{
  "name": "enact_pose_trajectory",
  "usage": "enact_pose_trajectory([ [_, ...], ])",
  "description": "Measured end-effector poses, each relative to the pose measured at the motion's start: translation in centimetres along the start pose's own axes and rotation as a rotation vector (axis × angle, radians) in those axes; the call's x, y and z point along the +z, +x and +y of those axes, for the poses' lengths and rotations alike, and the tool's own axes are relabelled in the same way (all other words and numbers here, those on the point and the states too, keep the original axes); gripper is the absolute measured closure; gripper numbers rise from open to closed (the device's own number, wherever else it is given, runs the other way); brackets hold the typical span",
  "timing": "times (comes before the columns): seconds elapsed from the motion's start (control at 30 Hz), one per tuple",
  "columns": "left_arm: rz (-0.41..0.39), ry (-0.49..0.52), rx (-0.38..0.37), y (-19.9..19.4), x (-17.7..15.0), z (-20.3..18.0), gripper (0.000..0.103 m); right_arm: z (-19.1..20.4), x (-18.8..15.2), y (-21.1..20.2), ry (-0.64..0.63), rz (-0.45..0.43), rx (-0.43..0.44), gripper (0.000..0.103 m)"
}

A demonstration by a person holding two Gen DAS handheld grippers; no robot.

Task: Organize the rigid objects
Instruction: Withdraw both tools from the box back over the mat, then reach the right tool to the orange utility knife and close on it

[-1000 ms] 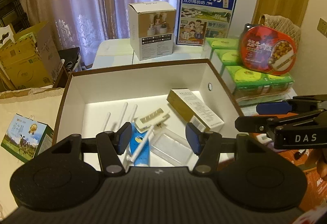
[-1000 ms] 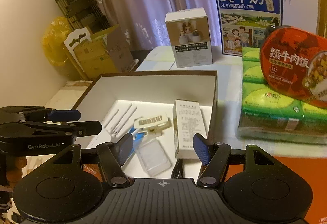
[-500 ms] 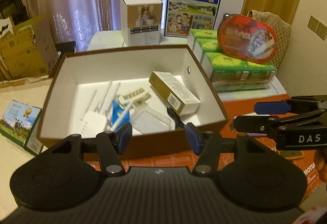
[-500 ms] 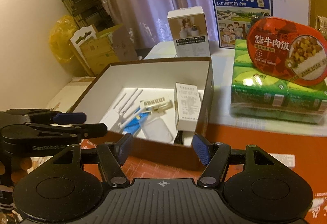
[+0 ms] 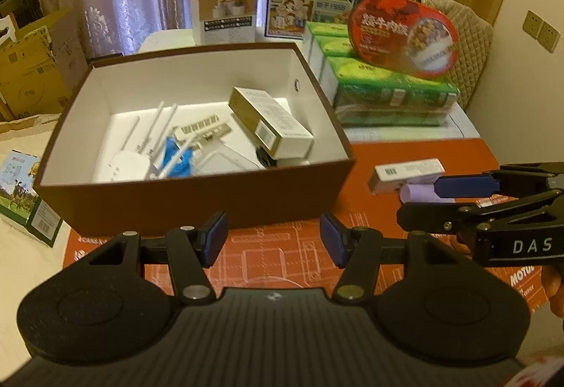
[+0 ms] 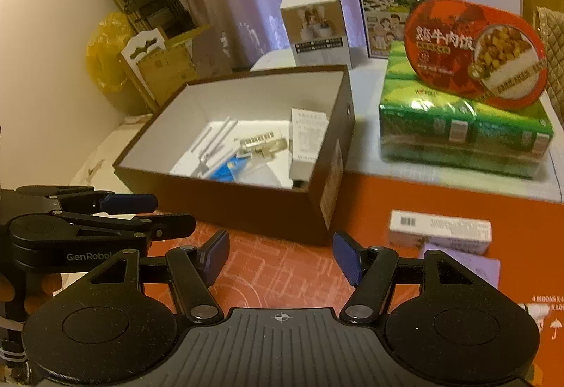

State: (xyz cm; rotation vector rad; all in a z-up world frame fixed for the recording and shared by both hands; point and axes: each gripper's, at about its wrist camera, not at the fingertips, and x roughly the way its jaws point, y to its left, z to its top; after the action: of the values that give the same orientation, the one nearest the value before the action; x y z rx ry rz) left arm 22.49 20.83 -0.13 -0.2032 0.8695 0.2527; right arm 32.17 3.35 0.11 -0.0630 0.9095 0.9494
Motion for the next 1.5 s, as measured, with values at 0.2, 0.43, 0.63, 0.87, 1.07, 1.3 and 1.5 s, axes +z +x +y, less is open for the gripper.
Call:
enact_pose_trajectory([
  [0.2,0.030,0.016,-0.012,0.3,-1.3,-2.0,0.049,-1.2,-1.9,-0.9,0.015,0.026,-0.006,0.041],
  [0.43,0.071,0.057,-0.045,1.2,-2.6,-4.9,0.049,-2.9,-4.2,-2.3,0.055,0.047,-0.026,0.041],
  [0.63,0.100,0.099,-0.092,2.1,-3.4,-7.6,0.049,-4.8,-6.0,-4.2,0.114,0.054,-0.062,0.041],
  [0.87,0.111,0.141,-0.142,3.0,-3.8,-10.3,0.049,-7.7,-7.7,-6.6,0.201,0.055,-0.125,0.041],
  [1.07,0.114,0.188,-0.186,3.8,-4.0,-12.5,0.049,-10.4,-9.2,-8.7,0.280,0.045,-0.186,0.041],
  [1.3,0.117,0.253,-0.241,5.4,-4.4,-15.2,0.049,-13.0,-10.6,-10.6,0.358,0.042,-0.242,0.041],
  [1.5,0.129,0.287,-0.252,7.0,-4.4,-16.6,0.049,-14.9,-11.8,-11.2,0.372,0.033,-0.296,0.041],
])
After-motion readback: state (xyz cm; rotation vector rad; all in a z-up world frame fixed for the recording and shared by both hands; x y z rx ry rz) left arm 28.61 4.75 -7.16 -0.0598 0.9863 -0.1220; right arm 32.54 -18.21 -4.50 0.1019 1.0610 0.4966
